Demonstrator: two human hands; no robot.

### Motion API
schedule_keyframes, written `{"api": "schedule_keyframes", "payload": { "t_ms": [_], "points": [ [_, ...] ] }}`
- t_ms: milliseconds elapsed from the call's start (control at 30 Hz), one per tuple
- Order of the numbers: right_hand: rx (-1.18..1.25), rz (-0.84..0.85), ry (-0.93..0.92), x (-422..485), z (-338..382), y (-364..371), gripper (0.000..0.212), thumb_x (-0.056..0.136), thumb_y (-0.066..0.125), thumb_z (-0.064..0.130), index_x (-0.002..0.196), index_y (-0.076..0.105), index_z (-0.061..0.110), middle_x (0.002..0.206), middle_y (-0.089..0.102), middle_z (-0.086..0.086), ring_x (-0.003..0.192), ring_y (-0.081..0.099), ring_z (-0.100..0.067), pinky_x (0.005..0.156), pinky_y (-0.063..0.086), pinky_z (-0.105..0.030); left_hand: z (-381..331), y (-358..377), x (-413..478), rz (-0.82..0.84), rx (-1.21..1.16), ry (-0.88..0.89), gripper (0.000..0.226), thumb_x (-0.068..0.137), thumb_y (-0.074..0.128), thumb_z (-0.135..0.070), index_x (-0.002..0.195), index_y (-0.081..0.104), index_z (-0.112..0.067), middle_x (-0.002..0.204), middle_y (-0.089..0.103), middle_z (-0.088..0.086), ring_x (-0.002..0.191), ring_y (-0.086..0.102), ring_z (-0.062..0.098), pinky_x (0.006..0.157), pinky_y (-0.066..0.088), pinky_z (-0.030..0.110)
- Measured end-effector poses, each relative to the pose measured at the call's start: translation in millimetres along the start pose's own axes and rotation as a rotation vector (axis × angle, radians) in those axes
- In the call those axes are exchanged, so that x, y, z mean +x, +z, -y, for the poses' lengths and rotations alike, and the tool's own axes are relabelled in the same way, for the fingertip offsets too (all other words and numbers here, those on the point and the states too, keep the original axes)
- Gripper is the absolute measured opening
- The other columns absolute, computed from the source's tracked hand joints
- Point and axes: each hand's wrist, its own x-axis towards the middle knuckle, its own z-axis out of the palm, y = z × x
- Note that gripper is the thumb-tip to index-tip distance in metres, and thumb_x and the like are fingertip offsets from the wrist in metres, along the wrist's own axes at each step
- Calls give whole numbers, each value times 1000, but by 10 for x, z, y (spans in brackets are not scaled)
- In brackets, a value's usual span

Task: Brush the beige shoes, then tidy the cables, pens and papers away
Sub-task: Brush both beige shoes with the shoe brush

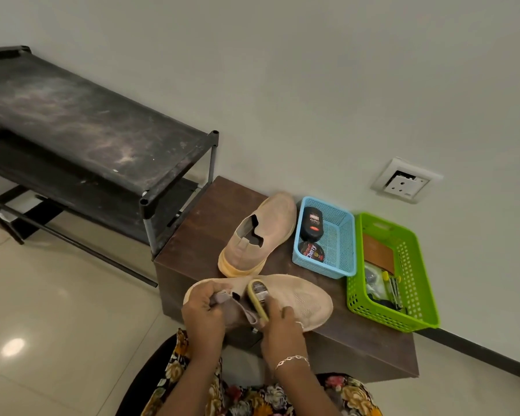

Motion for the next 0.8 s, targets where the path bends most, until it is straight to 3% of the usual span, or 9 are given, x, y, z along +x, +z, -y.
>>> {"api": "schedule_keyframes", "payload": {
  "t_ms": [33,100,233,333,533,600,667,733,800],
  "points": [
    [-21,18,-46,-1,1,37,58,94,40,13,143,17,34,131,37,-11,116,45,-32,95,40,-37,2,-10,9,-16,4,-6,18,74,59,15,78,70,2,78,67,11,73,58,21,69,47,25],
    [-91,-13,-8,85,-196,-31,54,95,37,17,143,19,37,131,36,-11,116,44,-32,95,40,-37,8,-42,25,-39,9,-3,15,75,59,15,75,68,3,72,64,9,68,54,17,64,42,12],
    [-186,-138,289,261,-724,-262,53,95,34,21,144,17,32,130,33,-12,116,41,-32,92,43,-38,-19,-65,7,-36,-7,18,13,75,59,16,73,66,5,65,60,11,62,52,2,56,37,4],
    [-121,-168,408,264,-599,-299,50,96,34,24,144,18,28,131,34,-14,118,41,-34,92,44,-37,11,-29,7,-21,-19,-8,12,76,61,14,71,66,4,63,58,10,63,52,-6,55,37,5],
    [292,68,76,122,206,-1,42,96,39,19,137,29,22,125,44,-15,112,50,-34,94,42,-37,93,32,58,11,21,-9,16,76,59,14,69,65,1,63,54,4,62,47,12,60,39,21],
    [394,96,-17,90,282,-31,40,97,39,19,136,31,23,124,45,-14,112,50,-31,94,40,-35,102,28,60,-7,24,-28,22,77,56,16,62,58,-1,58,49,1,59,43,11,56,36,19],
    [286,58,-58,83,133,-53,43,97,39,18,138,30,25,124,44,-14,110,50,-33,92,41,-35,107,9,54,-17,12,-45,22,76,56,16,59,54,1,56,51,12,57,41,13,52,32,17],
    [51,-28,35,133,-200,-72,47,96,37,18,140,27,30,127,41,-14,111,48,-35,92,41,-38,92,-24,47,-41,-16,-50,15,75,59,15,63,59,6,61,57,24,58,42,13,50,31,15],
    [-74,-94,197,202,-550,-129,50,97,34,20,143,21,34,130,37,-13,114,44,-34,94,40,-38,73,-36,37,-43,-48,-47,14,74,60,15,65,63,5,61,59,18,57,46,5,51,33,11]
  ]
}}
